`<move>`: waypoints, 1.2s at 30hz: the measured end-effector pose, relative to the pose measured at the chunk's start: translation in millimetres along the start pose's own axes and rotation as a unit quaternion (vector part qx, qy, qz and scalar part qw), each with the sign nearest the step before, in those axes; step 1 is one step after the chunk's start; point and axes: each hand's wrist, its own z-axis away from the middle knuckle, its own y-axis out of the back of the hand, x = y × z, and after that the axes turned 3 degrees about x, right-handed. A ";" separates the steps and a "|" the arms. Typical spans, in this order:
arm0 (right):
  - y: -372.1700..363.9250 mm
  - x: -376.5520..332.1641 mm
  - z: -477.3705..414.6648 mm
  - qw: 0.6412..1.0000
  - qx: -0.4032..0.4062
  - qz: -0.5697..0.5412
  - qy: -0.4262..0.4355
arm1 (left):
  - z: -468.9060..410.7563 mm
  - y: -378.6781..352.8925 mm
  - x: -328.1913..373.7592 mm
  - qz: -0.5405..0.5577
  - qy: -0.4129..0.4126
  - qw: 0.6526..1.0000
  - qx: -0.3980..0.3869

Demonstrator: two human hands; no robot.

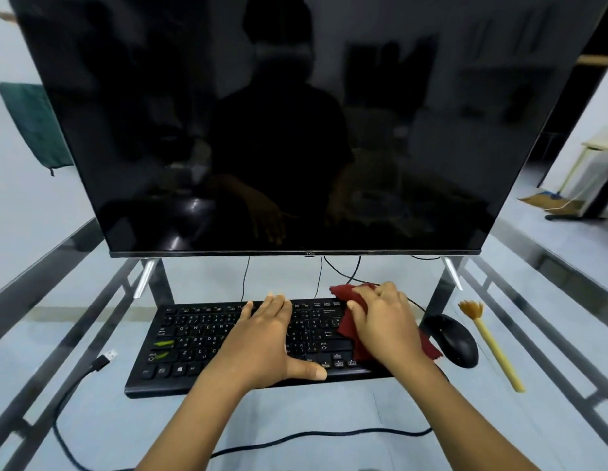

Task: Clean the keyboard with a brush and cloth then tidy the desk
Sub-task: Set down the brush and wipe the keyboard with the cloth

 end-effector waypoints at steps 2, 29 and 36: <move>2.4 -7.4 17.4 0.997 -0.024 -0.049 0.052 | -0.9 0.2 0.3 -0.001 0.001 1.000 -0.006; 23.8 29.6 20.7 0.985 -0.076 -0.119 0.099 | -0.9 -1.5 -1.7 0.004 -0.005 1.000 -0.007; 30.2 -9.7 57.2 0.943 -0.180 -0.141 0.242 | -1.7 -4.6 -3.3 -0.007 -0.009 1.000 -0.001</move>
